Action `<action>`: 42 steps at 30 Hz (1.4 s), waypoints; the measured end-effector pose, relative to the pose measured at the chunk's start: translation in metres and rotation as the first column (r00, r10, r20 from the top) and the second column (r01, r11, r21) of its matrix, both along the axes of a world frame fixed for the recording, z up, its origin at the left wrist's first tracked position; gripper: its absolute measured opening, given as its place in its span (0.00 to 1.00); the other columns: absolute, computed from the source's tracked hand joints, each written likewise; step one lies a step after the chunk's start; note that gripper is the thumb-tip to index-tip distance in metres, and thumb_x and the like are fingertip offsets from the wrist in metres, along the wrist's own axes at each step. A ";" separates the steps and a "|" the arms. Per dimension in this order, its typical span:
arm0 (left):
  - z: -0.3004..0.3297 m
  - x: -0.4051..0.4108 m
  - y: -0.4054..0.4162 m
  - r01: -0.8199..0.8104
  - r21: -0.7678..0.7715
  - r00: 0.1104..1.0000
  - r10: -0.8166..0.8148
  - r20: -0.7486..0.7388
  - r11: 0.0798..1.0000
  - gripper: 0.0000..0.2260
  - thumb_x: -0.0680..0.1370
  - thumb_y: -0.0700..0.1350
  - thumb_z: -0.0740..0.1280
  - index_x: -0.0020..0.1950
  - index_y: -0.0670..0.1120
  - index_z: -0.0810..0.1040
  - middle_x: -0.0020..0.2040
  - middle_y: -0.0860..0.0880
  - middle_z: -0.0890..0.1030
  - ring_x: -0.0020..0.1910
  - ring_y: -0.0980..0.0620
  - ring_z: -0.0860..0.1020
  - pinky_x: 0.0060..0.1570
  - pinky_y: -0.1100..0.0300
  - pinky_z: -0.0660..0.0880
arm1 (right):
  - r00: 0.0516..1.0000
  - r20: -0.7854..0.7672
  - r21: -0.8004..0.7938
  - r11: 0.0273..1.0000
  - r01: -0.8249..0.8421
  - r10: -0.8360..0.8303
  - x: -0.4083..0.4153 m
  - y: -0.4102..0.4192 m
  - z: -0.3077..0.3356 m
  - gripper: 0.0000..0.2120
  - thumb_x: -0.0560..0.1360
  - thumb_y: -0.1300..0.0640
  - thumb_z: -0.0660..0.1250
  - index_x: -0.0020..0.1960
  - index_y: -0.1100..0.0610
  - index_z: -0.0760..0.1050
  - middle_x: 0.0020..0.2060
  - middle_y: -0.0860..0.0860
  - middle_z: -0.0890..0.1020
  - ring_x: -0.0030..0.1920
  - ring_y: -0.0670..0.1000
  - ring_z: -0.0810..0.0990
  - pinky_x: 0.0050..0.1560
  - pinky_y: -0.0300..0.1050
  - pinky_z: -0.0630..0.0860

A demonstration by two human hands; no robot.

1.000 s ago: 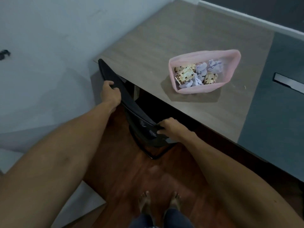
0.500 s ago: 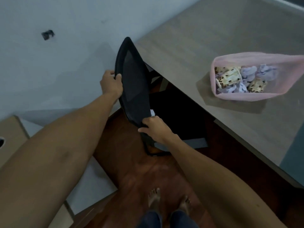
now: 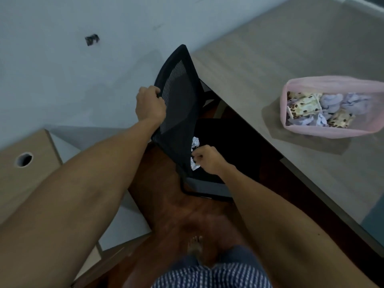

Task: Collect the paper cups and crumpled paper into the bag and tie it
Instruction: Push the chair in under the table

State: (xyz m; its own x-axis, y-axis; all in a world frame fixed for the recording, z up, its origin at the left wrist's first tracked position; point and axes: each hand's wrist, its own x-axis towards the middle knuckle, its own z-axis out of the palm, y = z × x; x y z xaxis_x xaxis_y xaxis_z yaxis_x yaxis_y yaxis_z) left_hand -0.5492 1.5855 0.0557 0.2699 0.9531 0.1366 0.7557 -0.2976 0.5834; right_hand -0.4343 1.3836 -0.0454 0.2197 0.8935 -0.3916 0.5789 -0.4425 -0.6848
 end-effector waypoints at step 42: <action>-0.415 0.112 -0.109 -0.285 -0.502 0.901 0.050 -0.431 0.817 0.27 0.81 0.38 0.62 0.78 0.52 0.60 0.76 0.44 0.63 0.68 0.38 0.71 0.62 0.44 0.72 | 0.970 0.080 0.099 0.966 -0.237 0.230 0.141 0.151 -0.343 0.39 0.78 0.61 0.70 0.82 0.52 0.55 0.80 0.59 0.58 0.77 0.62 0.63 0.75 0.56 0.64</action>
State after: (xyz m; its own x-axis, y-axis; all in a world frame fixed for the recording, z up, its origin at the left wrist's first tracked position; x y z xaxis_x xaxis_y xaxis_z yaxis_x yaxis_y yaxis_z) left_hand -0.4370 1.4768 -0.3588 0.0160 0.8703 -0.4923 0.9565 0.1300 0.2610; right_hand -0.2932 1.5348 -0.3887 0.0225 0.9589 -0.2828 0.7036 -0.2162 -0.6769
